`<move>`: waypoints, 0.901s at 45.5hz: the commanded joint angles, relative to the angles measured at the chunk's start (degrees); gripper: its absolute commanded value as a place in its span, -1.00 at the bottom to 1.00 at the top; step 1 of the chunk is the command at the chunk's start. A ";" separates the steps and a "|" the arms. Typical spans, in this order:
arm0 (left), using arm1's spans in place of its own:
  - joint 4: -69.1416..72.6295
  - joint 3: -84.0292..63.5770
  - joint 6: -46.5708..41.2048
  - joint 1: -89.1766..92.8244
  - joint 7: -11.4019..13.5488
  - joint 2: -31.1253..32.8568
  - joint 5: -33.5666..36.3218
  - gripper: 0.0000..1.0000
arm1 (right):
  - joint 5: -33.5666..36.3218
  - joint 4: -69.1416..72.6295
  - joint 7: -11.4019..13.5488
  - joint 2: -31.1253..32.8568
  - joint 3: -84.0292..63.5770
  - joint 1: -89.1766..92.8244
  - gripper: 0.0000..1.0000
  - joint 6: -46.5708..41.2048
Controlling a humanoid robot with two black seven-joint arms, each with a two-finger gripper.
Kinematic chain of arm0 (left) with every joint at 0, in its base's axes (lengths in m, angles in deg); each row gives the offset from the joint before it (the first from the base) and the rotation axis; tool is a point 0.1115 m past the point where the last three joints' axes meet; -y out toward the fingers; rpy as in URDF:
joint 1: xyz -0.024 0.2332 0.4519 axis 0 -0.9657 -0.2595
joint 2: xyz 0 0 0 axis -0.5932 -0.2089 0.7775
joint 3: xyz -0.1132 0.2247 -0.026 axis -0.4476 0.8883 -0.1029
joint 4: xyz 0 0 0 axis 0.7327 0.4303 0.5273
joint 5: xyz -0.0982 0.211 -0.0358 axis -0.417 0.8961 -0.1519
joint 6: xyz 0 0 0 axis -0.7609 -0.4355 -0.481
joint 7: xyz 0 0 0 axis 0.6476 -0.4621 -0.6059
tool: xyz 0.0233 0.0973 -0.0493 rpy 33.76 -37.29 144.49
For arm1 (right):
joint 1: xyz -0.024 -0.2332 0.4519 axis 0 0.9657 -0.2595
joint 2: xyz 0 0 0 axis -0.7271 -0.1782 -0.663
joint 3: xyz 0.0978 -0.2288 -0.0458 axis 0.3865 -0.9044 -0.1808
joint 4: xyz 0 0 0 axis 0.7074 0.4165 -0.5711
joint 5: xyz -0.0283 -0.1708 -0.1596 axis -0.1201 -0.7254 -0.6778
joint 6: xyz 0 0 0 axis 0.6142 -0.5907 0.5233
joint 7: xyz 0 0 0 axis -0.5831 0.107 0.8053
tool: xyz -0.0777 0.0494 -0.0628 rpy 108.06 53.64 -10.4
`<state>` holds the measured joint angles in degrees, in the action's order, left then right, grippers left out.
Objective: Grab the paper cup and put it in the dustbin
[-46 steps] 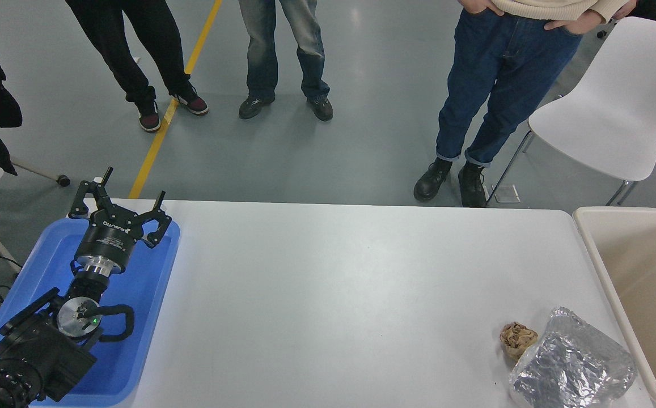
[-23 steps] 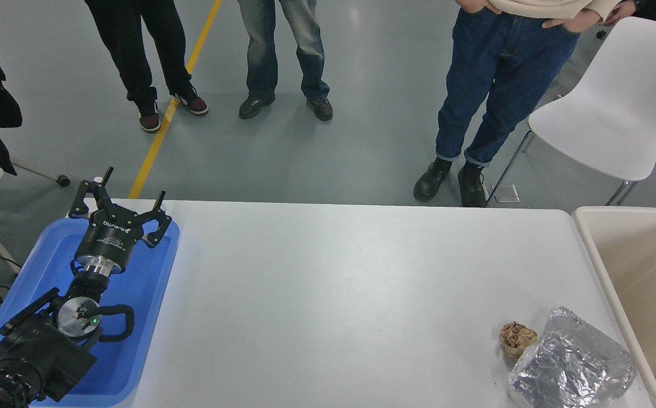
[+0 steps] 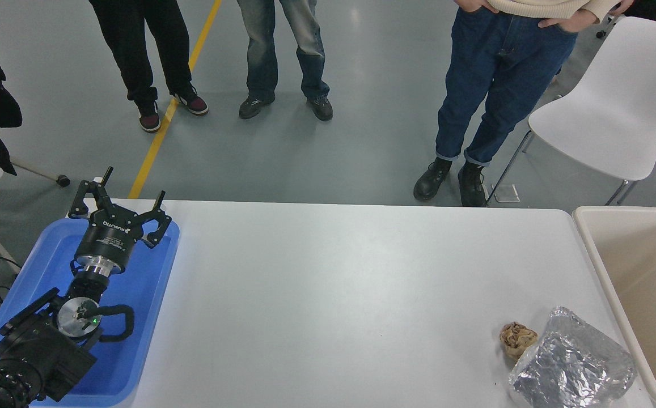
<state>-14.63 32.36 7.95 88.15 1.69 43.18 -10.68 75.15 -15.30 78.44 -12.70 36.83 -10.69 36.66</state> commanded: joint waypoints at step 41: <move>0.04 0.00 -0.05 0.10 -0.07 0.03 0.00 1.00 | -5.46 43.38 -0.09 -3.22 -35.14 -53.78 1.00 -36.00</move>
<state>-14.66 32.36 7.98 88.24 1.61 43.21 -10.68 69.76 24.88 78.38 -11.84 7.62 -51.81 19.13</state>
